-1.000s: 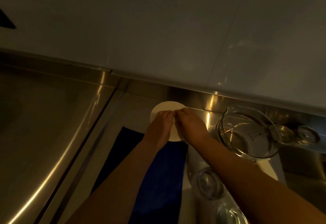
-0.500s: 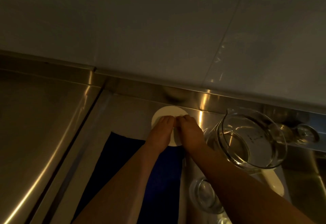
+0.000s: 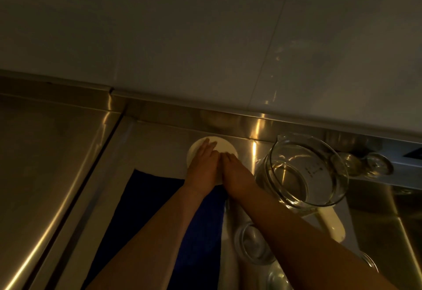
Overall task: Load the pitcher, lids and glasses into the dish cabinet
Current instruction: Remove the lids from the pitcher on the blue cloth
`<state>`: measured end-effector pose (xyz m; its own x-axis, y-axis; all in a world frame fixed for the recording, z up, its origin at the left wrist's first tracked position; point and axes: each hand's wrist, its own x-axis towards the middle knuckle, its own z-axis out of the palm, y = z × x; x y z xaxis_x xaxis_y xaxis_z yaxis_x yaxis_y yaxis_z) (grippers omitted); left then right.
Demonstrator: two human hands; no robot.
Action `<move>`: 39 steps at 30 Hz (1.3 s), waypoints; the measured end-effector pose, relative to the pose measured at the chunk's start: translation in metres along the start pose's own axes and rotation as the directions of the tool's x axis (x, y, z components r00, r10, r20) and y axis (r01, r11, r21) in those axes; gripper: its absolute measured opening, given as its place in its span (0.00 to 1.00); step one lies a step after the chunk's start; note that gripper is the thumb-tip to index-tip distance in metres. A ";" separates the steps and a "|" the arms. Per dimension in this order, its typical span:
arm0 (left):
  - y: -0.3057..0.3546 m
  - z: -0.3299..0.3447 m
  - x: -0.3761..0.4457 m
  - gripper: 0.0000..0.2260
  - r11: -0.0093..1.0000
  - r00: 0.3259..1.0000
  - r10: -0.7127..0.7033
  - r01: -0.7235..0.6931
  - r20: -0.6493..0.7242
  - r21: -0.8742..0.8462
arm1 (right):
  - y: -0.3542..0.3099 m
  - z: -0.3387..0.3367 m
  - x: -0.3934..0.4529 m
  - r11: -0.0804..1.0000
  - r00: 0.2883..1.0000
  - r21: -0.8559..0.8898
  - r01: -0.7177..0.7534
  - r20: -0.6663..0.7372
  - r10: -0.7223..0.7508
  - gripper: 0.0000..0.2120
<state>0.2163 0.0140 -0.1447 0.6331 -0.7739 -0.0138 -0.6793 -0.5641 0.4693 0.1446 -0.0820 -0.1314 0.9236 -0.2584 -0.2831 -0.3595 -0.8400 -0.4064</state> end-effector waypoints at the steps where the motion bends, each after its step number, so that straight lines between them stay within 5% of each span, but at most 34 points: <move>1: 0.008 -0.006 -0.002 0.19 1.000 0.999 0.002 -0.002 -0.032 -0.019 | -0.001 -0.006 -0.005 1.000 1.000 -0.014 0.004 -0.017 -0.004 0.33; 5: 0.042 -0.040 -0.023 0.16 0.990 0.968 0.099 -0.119 -0.231 -0.076 | -0.015 -0.040 -0.047 0.981 0.978 -0.084 0.172 -0.104 -0.181 0.34; 9: 0.079 -0.069 -0.049 0.18 0.963 0.913 0.265 -0.270 -0.311 0.029 | -0.024 -0.075 -0.104 0.906 0.868 -0.208 0.368 -0.273 -0.415 0.31; 13: 0.121 -0.079 -0.064 0.17 0.927 0.847 0.373 -0.359 -0.379 0.111 | 0.002 -0.100 -0.151 0.909 0.854 -0.297 0.293 -0.345 -0.388 0.33; 18: 0.167 -0.056 -0.068 0.24 0.875 0.912 0.398 -0.343 -0.102 0.341 | 0.045 -0.113 -0.199 0.943 0.883 -0.298 0.148 -0.390 -0.262 0.33; 23: 0.187 -0.025 -0.076 0.26 0.813 0.929 0.369 -0.337 0.029 0.475 | 0.075 -0.099 -0.217 0.947 0.887 -0.289 0.140 -0.388 -0.250 0.33; 27: 0.184 -0.019 -0.087 0.21 0.821 0.867 0.491 -0.429 -0.082 0.378 | 0.091 -0.081 -0.217 0.956 0.887 -0.227 0.185 -0.381 -0.261 0.30; 32: 0.177 -0.008 -0.090 0.12 0.708 0.713 0.661 -0.489 -0.233 0.510 | 0.092 -0.072 -0.216 0.954 0.872 -0.227 0.196 -0.405 -0.275 0.31; 39: 0.181 0.000 -0.085 0.09 0.751 0.722 0.614 -0.409 -0.319 0.518 | 0.088 -0.057 -0.208 0.970 0.831 -0.205 0.130 -0.511 -0.219 0.32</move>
<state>0.0394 -0.0219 -0.0587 0.1585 -0.8134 0.5596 -0.9615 -0.2560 -0.0997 -0.0720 -0.1292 -0.0591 0.9143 -0.2746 0.2978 -0.2018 -0.9462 -0.2530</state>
